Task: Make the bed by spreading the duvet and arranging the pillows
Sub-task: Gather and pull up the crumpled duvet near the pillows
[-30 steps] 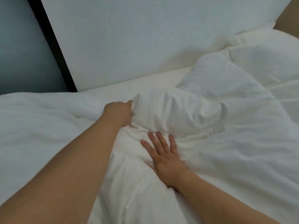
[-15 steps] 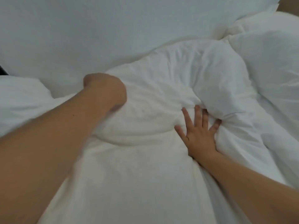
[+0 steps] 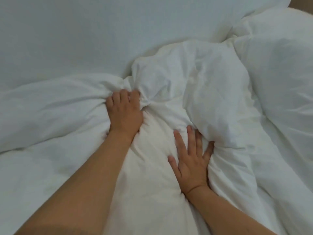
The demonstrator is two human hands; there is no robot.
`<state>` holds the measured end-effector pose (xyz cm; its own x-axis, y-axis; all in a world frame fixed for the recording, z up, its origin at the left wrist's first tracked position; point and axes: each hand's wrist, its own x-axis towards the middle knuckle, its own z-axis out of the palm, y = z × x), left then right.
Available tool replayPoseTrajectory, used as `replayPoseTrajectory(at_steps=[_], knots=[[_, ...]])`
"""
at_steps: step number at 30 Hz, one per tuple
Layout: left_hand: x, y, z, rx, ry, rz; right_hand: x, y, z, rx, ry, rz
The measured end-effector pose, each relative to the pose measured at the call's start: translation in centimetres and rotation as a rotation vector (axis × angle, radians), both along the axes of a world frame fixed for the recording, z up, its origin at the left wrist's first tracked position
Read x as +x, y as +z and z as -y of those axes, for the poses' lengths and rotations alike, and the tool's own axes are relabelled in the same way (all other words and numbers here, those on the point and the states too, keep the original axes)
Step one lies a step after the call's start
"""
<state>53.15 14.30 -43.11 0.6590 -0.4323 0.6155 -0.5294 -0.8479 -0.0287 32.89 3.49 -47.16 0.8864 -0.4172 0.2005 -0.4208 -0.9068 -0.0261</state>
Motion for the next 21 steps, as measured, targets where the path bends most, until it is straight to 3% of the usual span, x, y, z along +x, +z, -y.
replayPoseTrajectory(at_steps=[9, 13, 14, 17, 18, 20, 21], knots=[[-1.4, 1.6, 1.0, 0.411, 0.109, -0.355, 0.2, -0.2, 0.0, 0.119, 0.020, -0.016], [-2.3, 6.0, 0.6, 0.345, 0.016, -0.465, -0.4, 3.0, -0.4, 0.311, 0.150, -0.099], [-2.6, 7.6, 1.2, 0.271, -0.054, -0.396, -1.0, 4.8, 0.0, 0.438, 0.205, -0.127], [-3.4, 12.5, 7.0, 0.002, -0.190, -0.147, -2.7, 13.3, 7.5, 1.181, 0.196, 0.018], [-3.7, 14.0, 10.8, -0.069, -0.231, -0.098, -2.3, 15.9, 12.0, 1.167, 0.196, 0.190], [-3.8, 17.1, 19.7, -0.222, -0.260, -0.121, -0.7, 21.0, 22.7, 0.595, 0.135, 0.449], [-3.9, 18.1, 24.2, -0.306, -0.234, -0.193, 0.2, 22.8, 28.4, 0.268, 0.107, 0.431]])
